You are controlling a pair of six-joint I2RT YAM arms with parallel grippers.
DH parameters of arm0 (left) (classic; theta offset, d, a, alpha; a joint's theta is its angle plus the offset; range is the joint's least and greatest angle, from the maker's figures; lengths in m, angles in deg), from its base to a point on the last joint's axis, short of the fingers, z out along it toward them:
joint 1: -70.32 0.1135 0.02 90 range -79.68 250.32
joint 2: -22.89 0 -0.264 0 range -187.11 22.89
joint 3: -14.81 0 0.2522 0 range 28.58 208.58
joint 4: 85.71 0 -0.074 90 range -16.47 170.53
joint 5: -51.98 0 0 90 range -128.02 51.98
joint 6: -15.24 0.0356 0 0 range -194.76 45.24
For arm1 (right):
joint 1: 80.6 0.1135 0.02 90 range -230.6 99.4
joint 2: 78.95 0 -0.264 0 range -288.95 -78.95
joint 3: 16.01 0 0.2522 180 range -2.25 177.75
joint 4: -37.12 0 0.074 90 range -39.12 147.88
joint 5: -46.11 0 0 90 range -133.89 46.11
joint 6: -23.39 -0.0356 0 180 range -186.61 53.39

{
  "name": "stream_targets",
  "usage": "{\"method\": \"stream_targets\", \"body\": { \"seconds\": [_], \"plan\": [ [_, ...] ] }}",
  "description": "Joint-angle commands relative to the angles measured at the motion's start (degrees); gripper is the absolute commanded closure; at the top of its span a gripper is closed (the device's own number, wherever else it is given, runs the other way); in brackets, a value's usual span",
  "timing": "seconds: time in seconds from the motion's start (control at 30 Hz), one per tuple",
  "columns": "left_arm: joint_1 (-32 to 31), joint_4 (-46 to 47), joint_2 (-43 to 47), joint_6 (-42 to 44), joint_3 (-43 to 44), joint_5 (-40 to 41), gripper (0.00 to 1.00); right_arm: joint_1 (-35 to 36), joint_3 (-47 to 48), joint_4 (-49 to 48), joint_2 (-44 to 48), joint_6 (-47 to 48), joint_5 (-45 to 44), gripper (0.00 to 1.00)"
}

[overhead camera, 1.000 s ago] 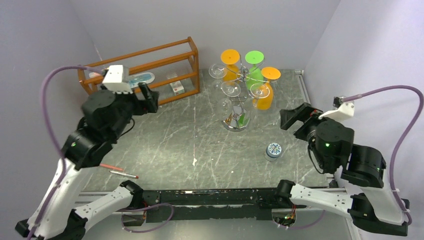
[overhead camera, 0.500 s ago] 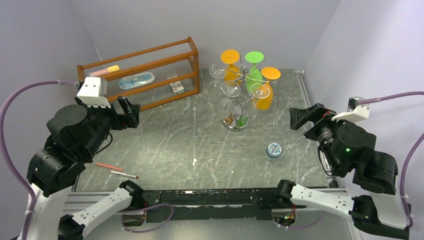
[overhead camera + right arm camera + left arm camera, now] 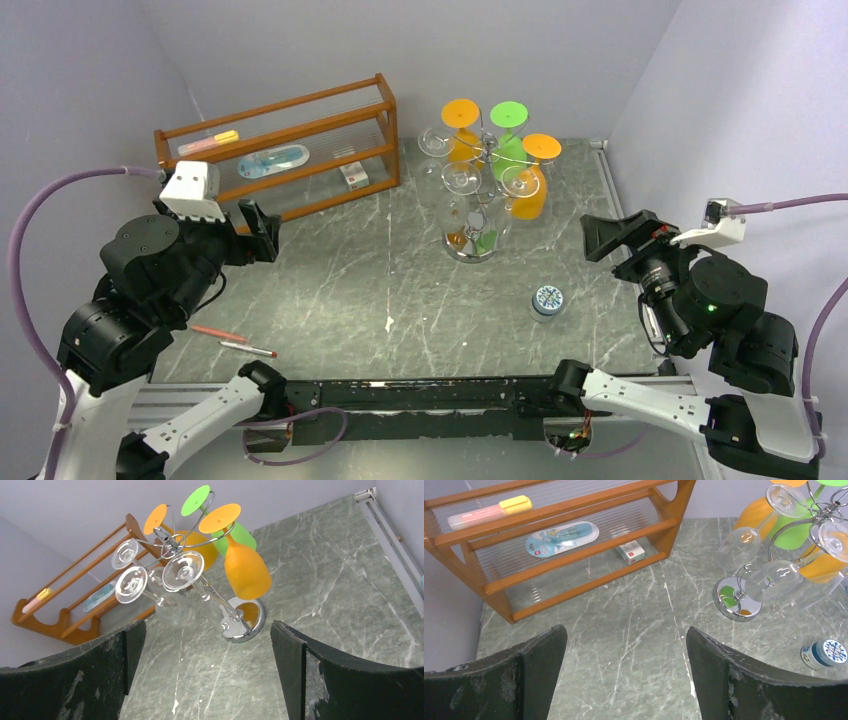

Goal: Place the wine glass upside down on the wine glass rack

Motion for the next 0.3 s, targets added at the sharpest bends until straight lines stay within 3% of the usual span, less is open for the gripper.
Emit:
{"method": "stream_targets", "body": {
  "seconds": [0.0, 0.27],
  "plan": [
    [0.2, 0.3, 0.6, 1.1, -1.2, 0.4, 0.08, -0.1, -0.2, -0.6, 0.4, 0.7, -0.3, 0.00],
    [0.3, 0.6, 0.5, 1.3, -1.6, 0.2, 0.08, 0.0, -0.2, -1.1, 0.2, 1.2, -0.2, 0.00]
  ]
}}
